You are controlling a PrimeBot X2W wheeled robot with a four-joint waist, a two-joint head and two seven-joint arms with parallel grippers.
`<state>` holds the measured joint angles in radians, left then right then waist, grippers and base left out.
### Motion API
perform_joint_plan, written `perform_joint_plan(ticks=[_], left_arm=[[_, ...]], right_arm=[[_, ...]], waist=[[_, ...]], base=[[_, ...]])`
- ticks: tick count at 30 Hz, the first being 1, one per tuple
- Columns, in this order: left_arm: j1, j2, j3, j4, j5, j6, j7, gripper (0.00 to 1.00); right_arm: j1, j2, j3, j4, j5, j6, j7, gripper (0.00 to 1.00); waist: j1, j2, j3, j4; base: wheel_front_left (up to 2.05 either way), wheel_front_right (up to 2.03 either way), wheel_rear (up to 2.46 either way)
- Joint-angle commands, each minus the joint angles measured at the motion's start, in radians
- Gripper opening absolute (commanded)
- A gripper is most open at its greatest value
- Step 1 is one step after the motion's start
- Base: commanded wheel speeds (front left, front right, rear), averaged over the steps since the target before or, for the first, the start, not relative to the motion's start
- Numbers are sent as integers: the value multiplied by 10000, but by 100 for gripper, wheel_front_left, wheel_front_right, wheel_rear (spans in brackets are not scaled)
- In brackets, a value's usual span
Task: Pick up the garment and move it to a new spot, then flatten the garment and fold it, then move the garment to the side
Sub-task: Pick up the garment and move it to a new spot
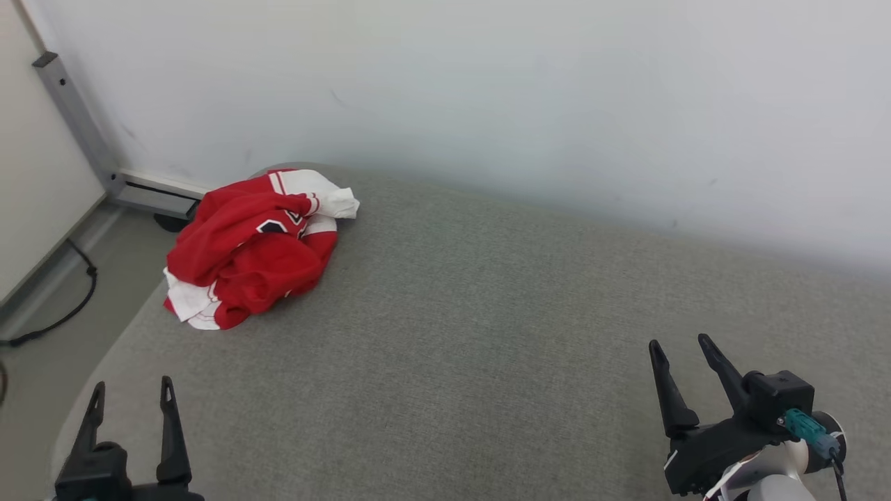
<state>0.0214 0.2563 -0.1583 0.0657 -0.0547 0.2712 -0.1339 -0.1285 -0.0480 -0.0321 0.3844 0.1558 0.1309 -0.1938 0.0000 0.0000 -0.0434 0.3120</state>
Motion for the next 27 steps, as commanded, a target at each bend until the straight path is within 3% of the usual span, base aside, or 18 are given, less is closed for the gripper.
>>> perform_joint_plan(ticks=[1,15,27], left_arm=[[18,99,55,-9,-92,8,-32,100],[39,241,-61,-37,-134,12,54,100],[89,244,-145,-55,-176,121,20,100]], right_arm=[[51,-39,44,2,81,-3,-35,100],[93,-41,331,119,364,-3,-168,100],[15,-41,458,246,424,-3,-201,100]], waist=[[0,0,-67,476],[0,0,-163,1512],[0,0,-211,1685]], base=[[0,0,0],[0,0,0],[0,0,0]])
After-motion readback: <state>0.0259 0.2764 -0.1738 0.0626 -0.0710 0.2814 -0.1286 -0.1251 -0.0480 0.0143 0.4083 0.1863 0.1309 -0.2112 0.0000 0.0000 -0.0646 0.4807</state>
